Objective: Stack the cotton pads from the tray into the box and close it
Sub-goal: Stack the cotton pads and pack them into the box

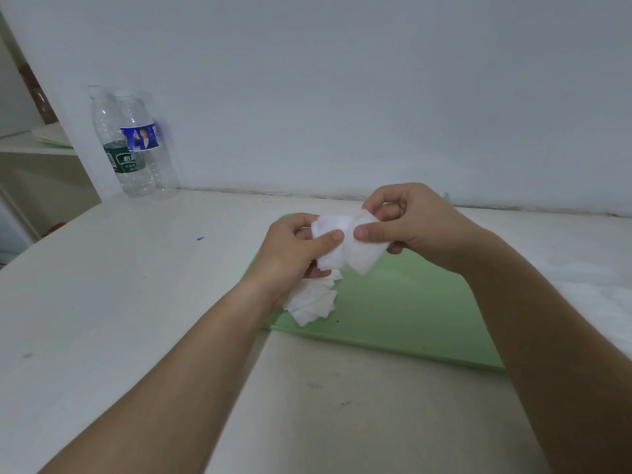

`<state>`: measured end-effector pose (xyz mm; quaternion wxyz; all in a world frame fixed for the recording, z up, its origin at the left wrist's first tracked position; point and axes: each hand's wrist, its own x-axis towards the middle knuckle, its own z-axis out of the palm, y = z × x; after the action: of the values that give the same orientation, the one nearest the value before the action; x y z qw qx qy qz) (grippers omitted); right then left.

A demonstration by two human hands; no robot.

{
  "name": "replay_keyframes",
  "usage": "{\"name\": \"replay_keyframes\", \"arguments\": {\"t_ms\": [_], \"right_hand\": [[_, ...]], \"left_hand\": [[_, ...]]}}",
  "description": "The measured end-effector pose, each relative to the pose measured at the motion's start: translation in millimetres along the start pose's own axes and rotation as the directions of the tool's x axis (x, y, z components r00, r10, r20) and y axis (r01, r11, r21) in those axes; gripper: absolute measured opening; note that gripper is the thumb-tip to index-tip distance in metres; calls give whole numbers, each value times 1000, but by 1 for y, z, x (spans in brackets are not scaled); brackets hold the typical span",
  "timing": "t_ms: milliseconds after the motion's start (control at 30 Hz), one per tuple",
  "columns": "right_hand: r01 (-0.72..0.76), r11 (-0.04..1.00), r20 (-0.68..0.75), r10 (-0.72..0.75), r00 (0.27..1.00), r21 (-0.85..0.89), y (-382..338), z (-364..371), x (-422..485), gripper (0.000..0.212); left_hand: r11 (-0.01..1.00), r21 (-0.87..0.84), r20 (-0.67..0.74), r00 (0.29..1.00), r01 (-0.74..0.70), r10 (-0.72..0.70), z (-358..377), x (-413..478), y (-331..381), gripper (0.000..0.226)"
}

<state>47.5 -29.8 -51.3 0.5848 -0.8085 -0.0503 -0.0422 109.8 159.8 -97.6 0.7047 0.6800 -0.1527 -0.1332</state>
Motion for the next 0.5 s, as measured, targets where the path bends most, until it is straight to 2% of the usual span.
{"name": "replay_keyframes", "arguments": {"t_ms": [167,333,500], "right_hand": [[10,998,33,-8,999,-57,3,-7,-1,15],[-2,998,60,-2,998,66,1,-5,-2,19],[-9,997,-68,3,998,-79,1,0,0,19]], "left_hand": [[998,49,22,999,-26,25,2,-1,2,25],[997,58,63,997,-51,48,4,-4,4,23],[998,33,110,993,-54,50,6,-5,6,23]]}}
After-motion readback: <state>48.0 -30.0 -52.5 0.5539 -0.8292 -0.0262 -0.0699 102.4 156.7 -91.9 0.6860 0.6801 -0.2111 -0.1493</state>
